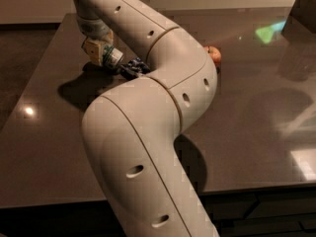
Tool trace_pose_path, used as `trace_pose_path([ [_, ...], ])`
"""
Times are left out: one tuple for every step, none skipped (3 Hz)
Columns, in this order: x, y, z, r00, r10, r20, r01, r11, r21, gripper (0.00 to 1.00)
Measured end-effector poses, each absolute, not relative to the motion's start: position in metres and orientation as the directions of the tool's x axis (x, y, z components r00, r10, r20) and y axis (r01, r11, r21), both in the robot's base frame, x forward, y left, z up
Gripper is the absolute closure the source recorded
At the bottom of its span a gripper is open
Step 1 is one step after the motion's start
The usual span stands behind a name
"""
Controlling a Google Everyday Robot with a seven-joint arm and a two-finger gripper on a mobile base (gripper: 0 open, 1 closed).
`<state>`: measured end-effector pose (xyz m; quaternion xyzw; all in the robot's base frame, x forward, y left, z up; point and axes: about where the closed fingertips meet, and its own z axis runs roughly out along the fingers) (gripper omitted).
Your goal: Knock 7up can over
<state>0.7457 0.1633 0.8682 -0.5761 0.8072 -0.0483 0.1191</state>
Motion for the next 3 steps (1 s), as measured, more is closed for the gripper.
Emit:
trace_pose_path([
  [0.7454,0.1633,0.8646,-0.291,-0.951,-0.101,-0.928,0.306,-0.213,0.38],
  [0.7504,0.1672,0.8625,-0.287,-0.951,-0.116,-0.926,0.306,-0.223,0.15],
  [0.7550,0.1708,0.8595,-0.283,-0.951,-0.128,-0.924,0.306,-0.231,0.00],
])
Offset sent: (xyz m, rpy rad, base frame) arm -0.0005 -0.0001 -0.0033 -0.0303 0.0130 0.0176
